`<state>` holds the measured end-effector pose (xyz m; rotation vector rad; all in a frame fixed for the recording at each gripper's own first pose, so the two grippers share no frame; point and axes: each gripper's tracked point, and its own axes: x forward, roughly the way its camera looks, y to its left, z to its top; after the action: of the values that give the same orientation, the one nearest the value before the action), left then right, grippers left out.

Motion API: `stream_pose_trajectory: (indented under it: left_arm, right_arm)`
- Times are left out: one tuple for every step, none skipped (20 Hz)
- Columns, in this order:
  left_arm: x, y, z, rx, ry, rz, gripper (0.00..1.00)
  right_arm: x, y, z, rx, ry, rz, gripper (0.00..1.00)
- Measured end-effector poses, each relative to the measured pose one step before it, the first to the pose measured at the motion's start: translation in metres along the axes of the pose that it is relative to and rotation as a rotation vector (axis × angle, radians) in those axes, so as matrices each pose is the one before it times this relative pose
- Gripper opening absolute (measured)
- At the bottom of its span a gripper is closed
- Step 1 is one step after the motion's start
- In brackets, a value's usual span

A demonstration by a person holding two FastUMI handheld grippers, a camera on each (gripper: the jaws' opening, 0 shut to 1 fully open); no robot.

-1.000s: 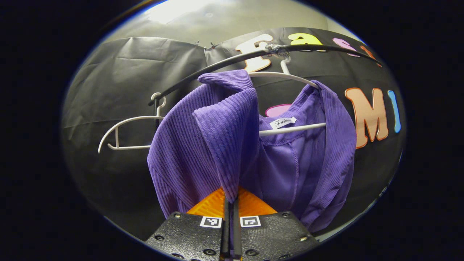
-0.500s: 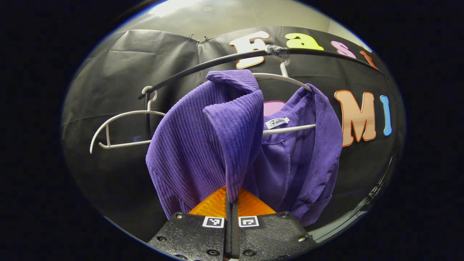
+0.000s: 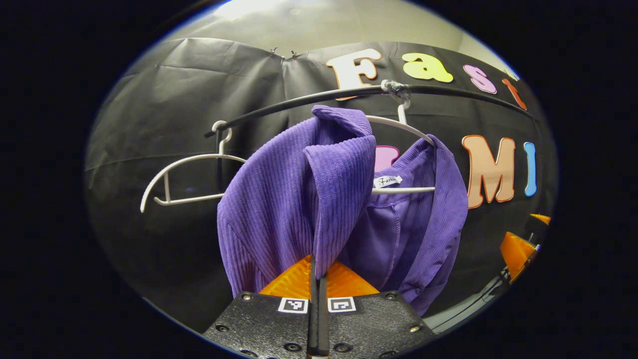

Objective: Grasp the clothes on the hanger with both hands and then place them into the laundry hamper below.

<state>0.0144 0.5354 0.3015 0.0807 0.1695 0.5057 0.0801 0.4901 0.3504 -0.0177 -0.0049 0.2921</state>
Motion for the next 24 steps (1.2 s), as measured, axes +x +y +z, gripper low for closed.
stream_pose_trajectory:
  left_arm:
    - [-0.00191,0.00041,0.00137,0.00182,0.00041,0.01146,0.00]
    - [-0.00176,0.00024,0.00018,0.00042,0.00139,0.01012,0.00]
    - [-0.00146,0.00082,0.00124,-0.00111,0.00225,0.01131,0.00]
    - [-0.00211,0.00004,0.00001,-0.00208,0.00221,0.00797,0.00]
    - [-0.00114,0.00071,0.00130,-0.00280,0.00148,0.01010,0.00]
    - [-0.00178,0.00189,0.00076,0.00052,-0.00137,0.00974,0.00]
    - [-0.00026,0.00144,0.00115,0.00423,-0.00079,0.01119,0.00]
    - [-0.00067,0.00129,-0.00003,0.00574,-0.00093,0.00993,0.00]
    - [-0.00050,0.00090,0.00064,0.00571,-0.00041,0.00788,0.00]
    - [-0.00067,0.00043,-0.00041,0.00516,-0.00009,0.00694,0.00]
    - [-0.00034,0.00007,0.00129,0.00395,-0.00196,0.00317,0.00]
    - [-0.00047,0.00069,0.00090,0.00229,-0.00118,0.00191,0.00]
    - [-0.00134,0.00056,0.00179,0.00148,-0.00124,0.00042,0.00]
    - [-0.00203,0.00160,0.00181,-0.00021,-0.00205,0.00124,0.00]
    - [-0.00155,0.00143,0.00344,-0.00068,-0.00408,-0.00002,0.00]
    - [-0.00164,0.00289,0.00294,0.00069,-0.00327,0.00244,0.00]
    - [-0.00041,0.00344,0.00295,-0.00036,-0.00209,0.00371,0.00]
    - [-0.00188,0.00383,0.00315,0.00020,-0.00436,0.00603,0.00]
    - [-0.00073,0.00441,0.00469,0.00332,-0.00625,0.00828,0.00]
    - [-0.00135,0.00519,0.00314,0.00334,-0.00691,0.00960,0.00]
    - [-0.00074,0.00497,0.00383,0.00379,-0.00539,0.01065,0.00]
    - [-0.00097,0.00432,0.00283,-0.00076,-0.00416,0.00822,0.00]
    - [-0.00097,0.00302,0.00391,-0.00397,-0.00280,0.00211,0.00]
    - [-0.00207,0.00163,0.00340,-0.00549,-0.00220,0.00043,0.00]
  right_arm:
    - [0.00791,0.00369,-0.00248,0.00077,0.00859,0.01994,0.94]
    - [0.00773,0.00428,-0.00315,-0.00042,0.00759,0.01861,0.97]
    - [0.00767,0.00366,-0.00170,0.00098,0.00537,0.01872,0.94]
    - [0.00719,0.00573,-0.00310,0.00798,0.00485,0.02604,0.94]
    - [0.00823,0.00780,-0.00149,0.01622,0.01120,0.03156,0.97]
    - [0.00498,0.00714,-0.00043,0.02316,0.00973,0.02969,0.95]
    - [0.00513,0.00920,0.00441,0.02235,-0.00406,0.02943,0.94]
    - [0.00465,0.00885,0.00523,0.01374,-0.01798,0.02465,0.97]
    - [0.00683,0.00769,0.00393,0.00433,-0.01366,0.02082,0.97]
    - [0.00825,0.00616,-0.00005,-0.00354,-0.00215,0.01746,0.97]
    - [0.00798,0.00599,-0.00241,-0.00556,0.00399,0.01765,0.97]
    - [0.00793,0.00591,-0.00304,-0.00159,0.00407,0.00896,0.97]
    - [0.00626,0.00107,-0.00227,-0.00165,0.00632,-0.01135,0.94]
    - [0.00663,-0.00136,-0.00379,-0.00233,0.00555,-0.02260,0.94]
    - [0.00815,-0.00141,-0.00296,0.00156,0.00593,-0.01719,0.94]
    - [0.00732,-0.00080,-0.00407,0.00022,0.01081,-0.01126,0.94]
    - [0.00634,-0.00084,-0.00377,-0.00131,0.01401,-0.00234,0.94]
    - [0.00581,-0.00168,-0.00392,-0.00022,0.01026,-0.00545,0.94]
    - [0.00214,-0.00215,-0.00210,0.00570,0.00972,-0.00460,0.96]
    - [0.00185,-0.00181,-0.00311,0.00300,0.01095,-0.00686,0.94]
    - [0.00031,-0.00284,-0.00089,0.00002,0.00921,-0.01633,0.80]
    - [-0.00209,-0.00165,-0.00178,0.00022,0.00164,-0.01549,0.66]
    - [-0.00131,-0.00241,0.00091,-0.00065,-0.00102,-0.00640,0.52]
    - [-0.00143,-0.00622,0.00025,-0.00542,0.00222,-0.01778,0.39]
